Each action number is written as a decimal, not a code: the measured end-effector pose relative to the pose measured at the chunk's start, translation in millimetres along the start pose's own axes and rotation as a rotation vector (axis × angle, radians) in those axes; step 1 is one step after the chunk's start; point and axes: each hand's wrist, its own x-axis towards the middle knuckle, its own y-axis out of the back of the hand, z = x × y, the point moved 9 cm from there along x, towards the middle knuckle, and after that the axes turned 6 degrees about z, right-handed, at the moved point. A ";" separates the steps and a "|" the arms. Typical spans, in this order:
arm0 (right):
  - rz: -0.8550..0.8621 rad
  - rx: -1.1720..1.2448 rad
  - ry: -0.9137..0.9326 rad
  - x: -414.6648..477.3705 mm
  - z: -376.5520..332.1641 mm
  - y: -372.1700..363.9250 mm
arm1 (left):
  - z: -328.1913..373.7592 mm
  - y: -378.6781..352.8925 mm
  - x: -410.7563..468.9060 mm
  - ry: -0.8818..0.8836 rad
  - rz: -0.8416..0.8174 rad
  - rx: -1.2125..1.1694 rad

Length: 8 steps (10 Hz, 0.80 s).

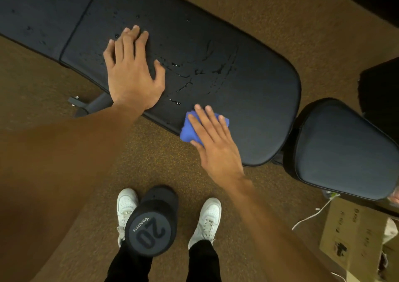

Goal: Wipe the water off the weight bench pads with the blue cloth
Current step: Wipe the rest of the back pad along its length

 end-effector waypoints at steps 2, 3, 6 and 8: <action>0.102 0.008 -0.265 32.7 9.9 4.7 | -0.6 1.1 0.2 0.003 0.018 0.003; 0.023 0.002 -0.068 29.2 -18.5 -8.2 | -0.5 1.1 0.9 -0.001 0.027 -0.004; 0.068 -0.009 -0.186 46.9 -3.5 -0.7 | -1.4 -1.8 0.3 0.001 0.014 -0.006; -0.007 -0.015 0.005 12.6 4.2 4.4 | -1.7 -2.3 0.8 0.005 0.006 -0.005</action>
